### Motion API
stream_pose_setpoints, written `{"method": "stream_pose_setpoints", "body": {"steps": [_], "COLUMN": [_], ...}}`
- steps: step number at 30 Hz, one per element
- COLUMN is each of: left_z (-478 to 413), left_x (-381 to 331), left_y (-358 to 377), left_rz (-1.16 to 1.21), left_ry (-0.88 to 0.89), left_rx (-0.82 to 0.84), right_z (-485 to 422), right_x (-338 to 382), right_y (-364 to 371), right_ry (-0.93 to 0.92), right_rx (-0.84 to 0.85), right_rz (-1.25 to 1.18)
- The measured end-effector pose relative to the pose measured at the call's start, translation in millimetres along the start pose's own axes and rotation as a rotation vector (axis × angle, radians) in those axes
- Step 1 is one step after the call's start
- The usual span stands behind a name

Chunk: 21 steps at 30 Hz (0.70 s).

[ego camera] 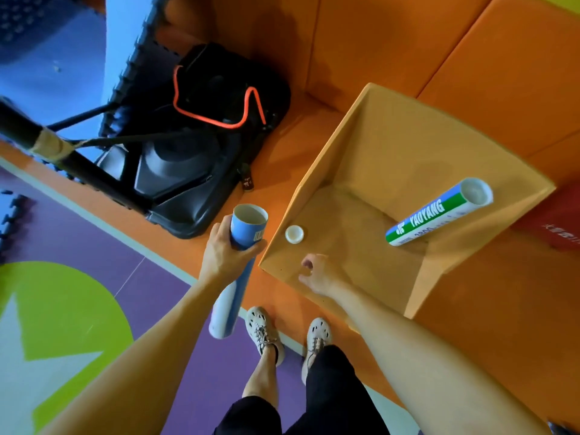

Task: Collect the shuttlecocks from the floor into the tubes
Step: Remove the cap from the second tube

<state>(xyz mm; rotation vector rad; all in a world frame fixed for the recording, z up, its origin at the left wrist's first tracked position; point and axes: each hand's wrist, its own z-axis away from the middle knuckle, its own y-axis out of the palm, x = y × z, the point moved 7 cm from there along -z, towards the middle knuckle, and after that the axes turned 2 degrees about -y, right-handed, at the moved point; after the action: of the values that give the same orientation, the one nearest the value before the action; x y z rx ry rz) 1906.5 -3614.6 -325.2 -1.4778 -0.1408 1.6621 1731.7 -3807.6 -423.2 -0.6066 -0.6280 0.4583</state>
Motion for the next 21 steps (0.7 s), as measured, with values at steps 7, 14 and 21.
{"method": "stream_pose_setpoints", "body": {"steps": [7,14,21], "left_z": [1,-9,-5], "left_x": [48,103,141], "left_y": [18,56,74], "left_rz": [-0.036,-0.049,-0.095], "left_ry": [-0.124,-0.212,-0.236], "left_rx": [-0.001,-0.073,-0.204], "right_z": [-48,-146,-218], "right_x": [0,-14,-30], "right_y": [11,32,61], "right_ry": [-0.022,-0.108,-0.162], "right_rx": [-0.03,-0.082,-0.125], "right_rz": [0.009,0.045,0.297]}}
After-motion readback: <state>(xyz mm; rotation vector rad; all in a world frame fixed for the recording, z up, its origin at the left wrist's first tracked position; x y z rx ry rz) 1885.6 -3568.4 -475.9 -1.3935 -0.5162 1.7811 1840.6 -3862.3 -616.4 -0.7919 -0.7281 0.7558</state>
